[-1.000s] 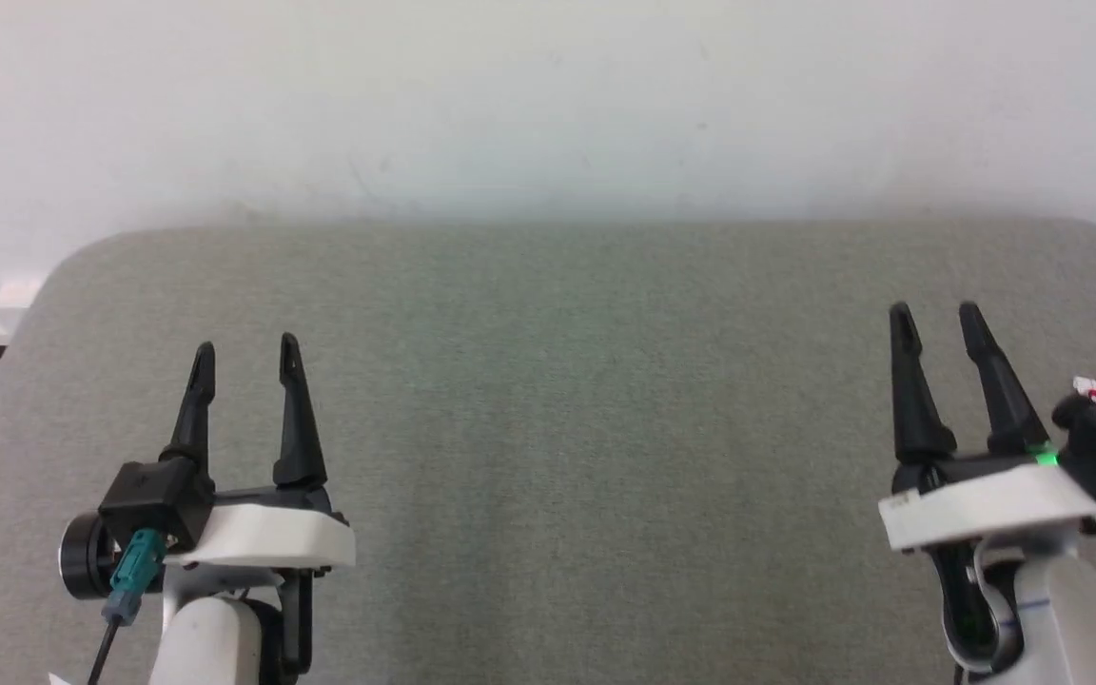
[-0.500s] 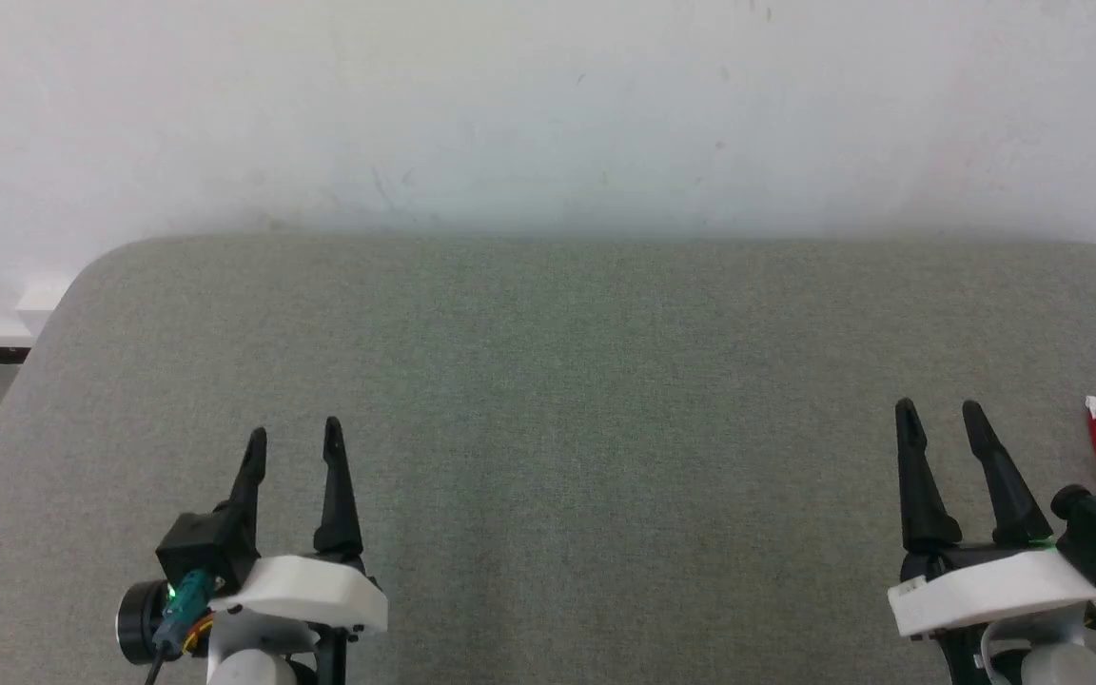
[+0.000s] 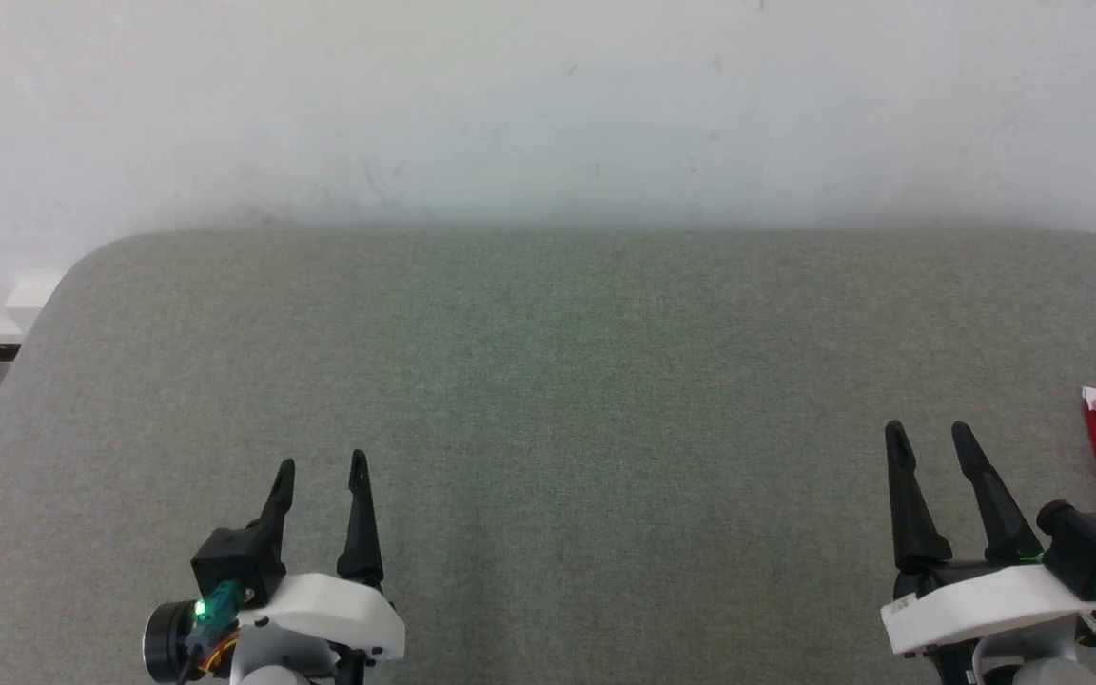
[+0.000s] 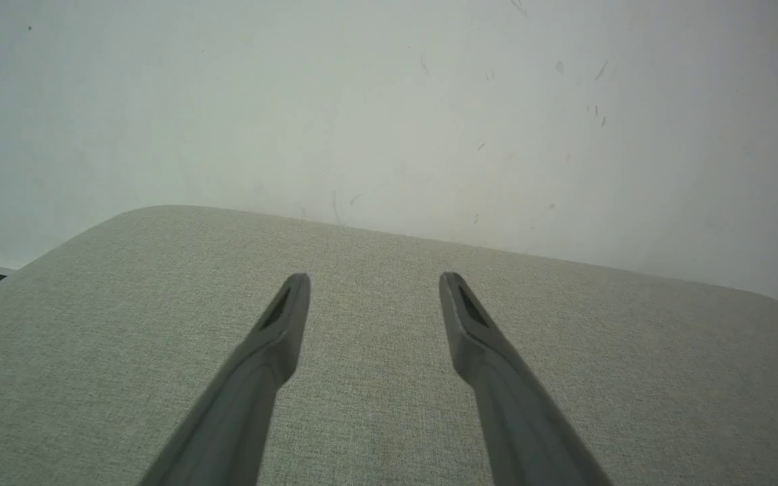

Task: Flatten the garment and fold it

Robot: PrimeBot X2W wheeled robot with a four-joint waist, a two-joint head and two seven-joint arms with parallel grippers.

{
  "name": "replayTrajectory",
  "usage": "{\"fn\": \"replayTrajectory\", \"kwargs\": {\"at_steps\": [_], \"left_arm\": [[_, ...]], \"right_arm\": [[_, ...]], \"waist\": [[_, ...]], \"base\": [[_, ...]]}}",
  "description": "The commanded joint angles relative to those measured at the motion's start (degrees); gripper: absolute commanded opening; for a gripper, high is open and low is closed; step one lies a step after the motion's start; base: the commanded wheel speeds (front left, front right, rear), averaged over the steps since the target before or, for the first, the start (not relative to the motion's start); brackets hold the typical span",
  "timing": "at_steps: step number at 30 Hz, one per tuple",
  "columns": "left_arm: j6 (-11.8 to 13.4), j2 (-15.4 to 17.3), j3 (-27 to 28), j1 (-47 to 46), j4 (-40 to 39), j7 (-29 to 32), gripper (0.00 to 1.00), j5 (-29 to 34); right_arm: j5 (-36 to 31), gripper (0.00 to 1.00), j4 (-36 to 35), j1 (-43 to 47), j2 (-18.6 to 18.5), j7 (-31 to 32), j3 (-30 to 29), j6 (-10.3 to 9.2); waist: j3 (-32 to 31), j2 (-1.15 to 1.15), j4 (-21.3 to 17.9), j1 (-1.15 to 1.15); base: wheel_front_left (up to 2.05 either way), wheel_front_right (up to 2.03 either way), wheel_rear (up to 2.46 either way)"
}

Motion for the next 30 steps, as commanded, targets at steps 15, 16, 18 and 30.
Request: {"fn": "replayTrajectory", "kwargs": {"at_steps": [15,16,18,30], "left_arm": [[-0.3,0.0,0.2,0.2,-0.9,1.0,0.0,0.8],[-0.3,0.0,0.2,0.2,-1.0,1.1,0.0,0.9],[-0.4,0.0,0.3,0.3,-1.3,1.3,0.0,1.1],[-0.8,0.0,0.7,0.7,-2.8,2.7,0.0,2.3]], "right_arm": [[-1.0,0.0,-0.5,0.0,0.0,1.0,0.2,-0.01],[-1.2,0.0,-0.6,0.0,0.0,1.1,0.2,-0.01],[-1.5,0.0,-0.7,0.0,0.0,1.3,0.3,-0.01],[-3.1,0.0,-1.5,-0.1,0.0,2.7,0.4,-0.02]], "waist": [[0.3,0.0,-0.2,0.0],[0.3,0.0,-0.2,0.0],[0.3,0.0,-0.3,0.0],[0.6,0.0,-0.7,0.0]], "base": [[0.0,0.0,0.0],[0.0,0.0,0.0],[0.0,0.0,0.0],[0.0,0.0,0.0]]}}
